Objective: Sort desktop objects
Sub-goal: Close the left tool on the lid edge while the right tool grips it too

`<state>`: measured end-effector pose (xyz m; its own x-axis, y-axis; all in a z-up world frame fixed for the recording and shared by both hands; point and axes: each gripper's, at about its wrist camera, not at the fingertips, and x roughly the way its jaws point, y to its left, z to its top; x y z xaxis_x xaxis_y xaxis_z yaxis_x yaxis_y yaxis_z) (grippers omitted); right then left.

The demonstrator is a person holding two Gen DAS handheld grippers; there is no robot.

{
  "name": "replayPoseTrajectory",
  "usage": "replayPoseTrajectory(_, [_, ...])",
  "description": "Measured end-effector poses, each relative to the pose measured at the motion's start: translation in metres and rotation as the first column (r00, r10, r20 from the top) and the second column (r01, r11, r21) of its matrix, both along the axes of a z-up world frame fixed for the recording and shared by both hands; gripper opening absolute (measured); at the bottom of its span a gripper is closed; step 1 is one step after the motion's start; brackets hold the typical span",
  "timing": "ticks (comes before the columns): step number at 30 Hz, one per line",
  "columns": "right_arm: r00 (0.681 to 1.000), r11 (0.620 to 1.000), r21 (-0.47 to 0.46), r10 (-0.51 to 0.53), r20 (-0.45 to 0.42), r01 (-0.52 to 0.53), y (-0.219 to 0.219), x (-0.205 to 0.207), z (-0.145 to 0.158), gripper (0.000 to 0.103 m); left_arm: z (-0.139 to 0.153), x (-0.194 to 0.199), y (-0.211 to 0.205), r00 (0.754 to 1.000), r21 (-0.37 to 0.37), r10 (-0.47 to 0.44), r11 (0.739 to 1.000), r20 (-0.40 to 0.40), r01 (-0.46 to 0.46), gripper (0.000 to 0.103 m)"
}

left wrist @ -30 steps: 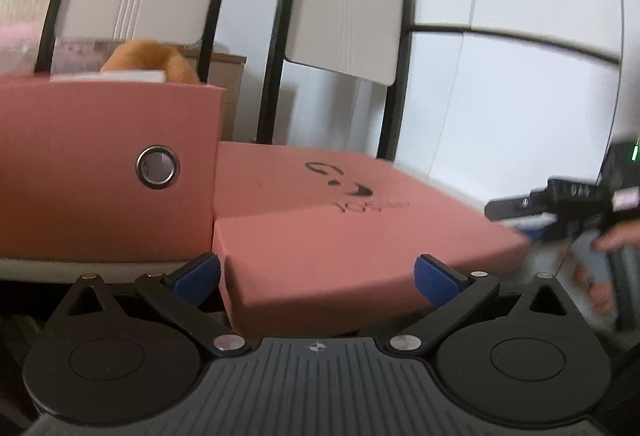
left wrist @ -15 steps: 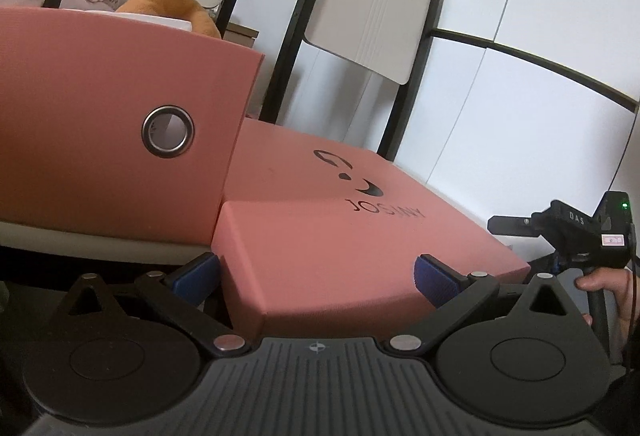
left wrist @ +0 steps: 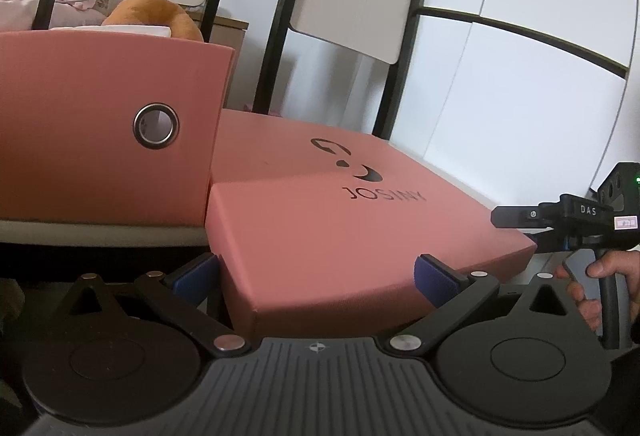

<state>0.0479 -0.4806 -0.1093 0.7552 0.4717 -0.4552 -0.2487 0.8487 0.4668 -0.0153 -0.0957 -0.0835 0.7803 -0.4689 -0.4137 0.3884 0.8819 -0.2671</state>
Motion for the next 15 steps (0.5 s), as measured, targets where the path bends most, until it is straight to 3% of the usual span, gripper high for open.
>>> replayPoseTrajectory(6, [0.998, 0.997, -0.044, 0.058, 0.013, -0.057, -0.001, -0.018, 0.0, 0.103, 0.003, -0.007, 0.004, 0.999, 0.002, -0.027, 1.0, 0.017, 0.027, 0.103])
replayPoseTrajectory(11, [1.0, 0.998, 0.066, 0.004, -0.016, -0.003, -0.012, -0.004, 0.001, 0.103, 0.004, 0.013, 0.021, 0.999, -0.103, -0.01, 0.995, -0.031, 0.006, 0.103])
replayPoseTrajectory(15, [0.997, 0.984, 0.172, -0.036, -0.066, 0.047, -0.02, 0.011, -0.001, 0.103, -0.006, 0.034, 0.038, 0.99, -0.234, -0.022, 0.972, -0.138, -0.011, 0.103])
